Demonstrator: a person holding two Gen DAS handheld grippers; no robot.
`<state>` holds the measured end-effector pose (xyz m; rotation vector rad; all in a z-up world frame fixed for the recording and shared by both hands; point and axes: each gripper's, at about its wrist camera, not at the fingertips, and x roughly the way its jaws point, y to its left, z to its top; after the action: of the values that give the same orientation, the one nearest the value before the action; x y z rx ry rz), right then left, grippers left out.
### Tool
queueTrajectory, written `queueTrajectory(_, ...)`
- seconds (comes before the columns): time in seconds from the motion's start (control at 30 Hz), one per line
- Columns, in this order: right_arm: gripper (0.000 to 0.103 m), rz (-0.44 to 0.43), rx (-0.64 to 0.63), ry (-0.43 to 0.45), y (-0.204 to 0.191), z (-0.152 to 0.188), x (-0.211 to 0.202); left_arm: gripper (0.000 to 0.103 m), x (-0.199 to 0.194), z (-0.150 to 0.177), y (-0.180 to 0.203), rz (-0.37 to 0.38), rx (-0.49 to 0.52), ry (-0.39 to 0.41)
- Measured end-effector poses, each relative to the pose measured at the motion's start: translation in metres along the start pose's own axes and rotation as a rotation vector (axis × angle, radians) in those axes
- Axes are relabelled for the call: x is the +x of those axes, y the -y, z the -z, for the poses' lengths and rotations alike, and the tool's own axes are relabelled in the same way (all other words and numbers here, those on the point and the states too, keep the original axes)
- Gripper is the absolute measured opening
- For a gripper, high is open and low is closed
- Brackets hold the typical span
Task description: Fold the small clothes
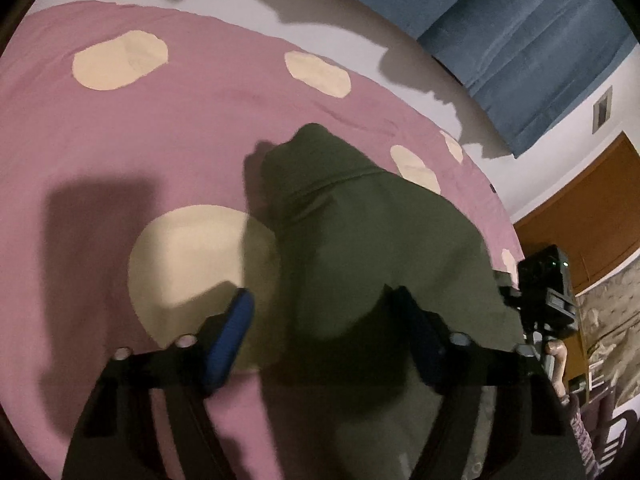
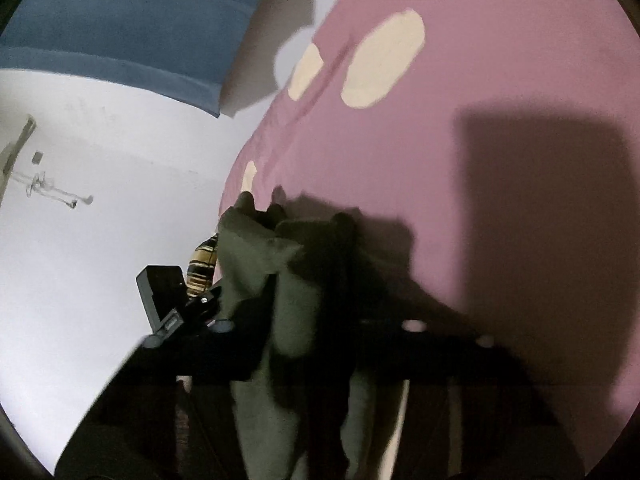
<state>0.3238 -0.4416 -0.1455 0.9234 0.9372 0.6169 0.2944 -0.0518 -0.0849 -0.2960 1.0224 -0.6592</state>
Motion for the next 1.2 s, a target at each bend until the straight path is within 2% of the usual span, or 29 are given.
queueTrajectory(0.43,0.026,-0.057,0.053,0.005,0.01,0.015,-0.001,0.068,0.007,0.001,-0.005,-0.014,-0.034,-0.01)
queueTrajectory(1.03,0.025,-0.065,0.058,0.007,0.014,0.018,-0.005,0.07,0.009,-0.001,-0.004,-0.021,-0.035,-0.006)
queueTrajectory(1.2,0.03,-0.086,0.083,0.023,0.017,0.02,-0.01,0.077,0.009,-0.002,-0.005,-0.029,-0.048,-0.006)
